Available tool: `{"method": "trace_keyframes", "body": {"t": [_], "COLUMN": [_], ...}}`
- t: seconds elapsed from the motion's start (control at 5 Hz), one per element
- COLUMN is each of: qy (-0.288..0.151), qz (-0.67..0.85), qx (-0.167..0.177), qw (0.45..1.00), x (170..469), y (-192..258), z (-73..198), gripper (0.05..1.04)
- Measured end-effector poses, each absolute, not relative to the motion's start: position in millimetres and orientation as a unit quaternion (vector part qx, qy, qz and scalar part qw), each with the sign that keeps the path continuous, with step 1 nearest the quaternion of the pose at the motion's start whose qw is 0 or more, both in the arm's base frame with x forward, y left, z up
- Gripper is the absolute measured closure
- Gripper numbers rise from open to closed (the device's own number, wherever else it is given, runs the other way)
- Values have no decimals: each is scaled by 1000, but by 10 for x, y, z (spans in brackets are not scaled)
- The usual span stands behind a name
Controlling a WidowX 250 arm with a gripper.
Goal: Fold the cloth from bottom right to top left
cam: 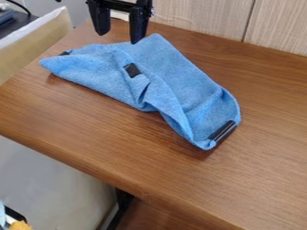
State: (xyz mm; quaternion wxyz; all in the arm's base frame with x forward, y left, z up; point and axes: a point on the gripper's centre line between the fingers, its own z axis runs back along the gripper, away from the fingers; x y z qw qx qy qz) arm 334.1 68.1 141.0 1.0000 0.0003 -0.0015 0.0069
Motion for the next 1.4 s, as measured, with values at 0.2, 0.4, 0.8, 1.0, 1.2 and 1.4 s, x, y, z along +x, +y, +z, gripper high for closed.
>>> {"method": "trace_keyframes", "body": {"t": [0.2,0.4,0.8,1.0,1.2,1.4], "qy": [17,47,50,55,61,50], "qz": [5,-34,-122,-155,-192,-222], "qx": [-3,-5,-2,1,0,-7], "qw": [1000,998,991,986,979,974], "x": [3344,3381,3395,3297,3182,3126], "y": [670,495,-232,-518,-825,-1050], "z": [1295,1182,1144,989,917,821], "gripper": [83,83,83,83,83,83]}}
